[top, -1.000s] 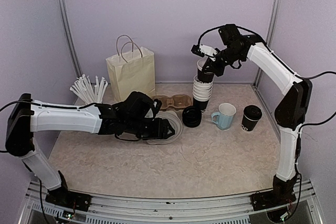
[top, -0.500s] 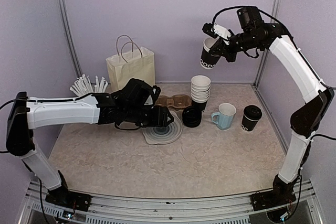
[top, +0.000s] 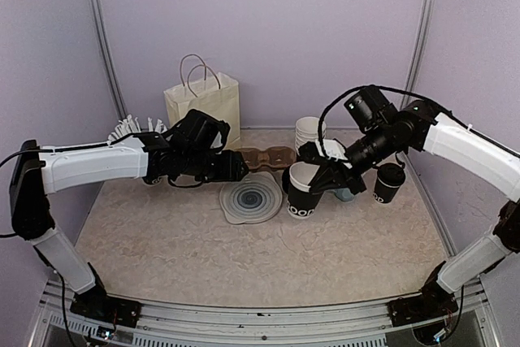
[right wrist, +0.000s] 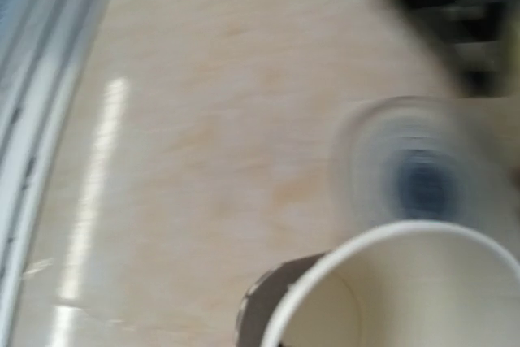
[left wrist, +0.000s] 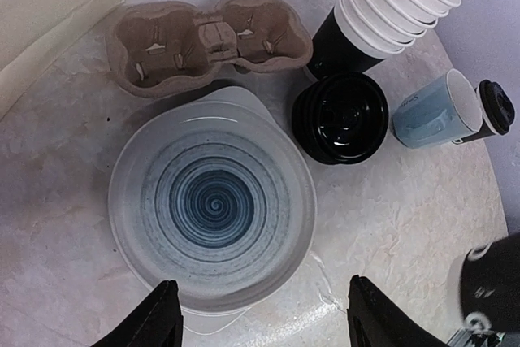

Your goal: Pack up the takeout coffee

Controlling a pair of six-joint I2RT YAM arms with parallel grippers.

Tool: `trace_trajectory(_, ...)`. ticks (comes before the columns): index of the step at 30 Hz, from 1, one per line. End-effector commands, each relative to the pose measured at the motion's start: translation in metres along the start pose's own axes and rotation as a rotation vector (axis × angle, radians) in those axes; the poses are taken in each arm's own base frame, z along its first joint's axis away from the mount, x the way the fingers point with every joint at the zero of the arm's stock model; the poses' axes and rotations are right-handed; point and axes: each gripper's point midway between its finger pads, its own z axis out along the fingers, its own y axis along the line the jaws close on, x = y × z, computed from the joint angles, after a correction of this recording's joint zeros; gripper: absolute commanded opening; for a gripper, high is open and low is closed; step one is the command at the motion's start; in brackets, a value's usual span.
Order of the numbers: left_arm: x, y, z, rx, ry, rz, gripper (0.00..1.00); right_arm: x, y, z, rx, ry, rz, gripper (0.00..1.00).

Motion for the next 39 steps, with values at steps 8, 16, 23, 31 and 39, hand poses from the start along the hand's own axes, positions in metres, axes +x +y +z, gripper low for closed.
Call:
trace_trajectory(8, -0.015, -0.001, -0.01, 0.004, -0.032, -0.007, 0.68, 0.022, 0.084, 0.09, -0.165, 0.084, -0.129, 0.0)
trace_trajectory(16, -0.012, -0.002, -0.005, 0.011, -0.023, -0.002, 0.68, 0.044, 0.084, 0.125, -0.066, 0.175, -0.153, 0.0)
trace_trajectory(23, -0.007, -0.003, 0.002, 0.022, -0.009, 0.002, 0.68, 0.053, 0.081, 0.136, -0.041, 0.188, -0.136, 0.0)
trace_trajectory(31, -0.005, -0.006, 0.004, 0.038, 0.003, 0.007, 0.68, 0.032, 0.092, 0.123, -0.145, 0.154, -0.108, 0.32)
trace_trajectory(39, -0.01, -0.009, -0.003, 0.052, -0.013, 0.011, 0.68, -0.013, 0.003, 0.047, -0.016, 0.019, 0.031, 0.36)
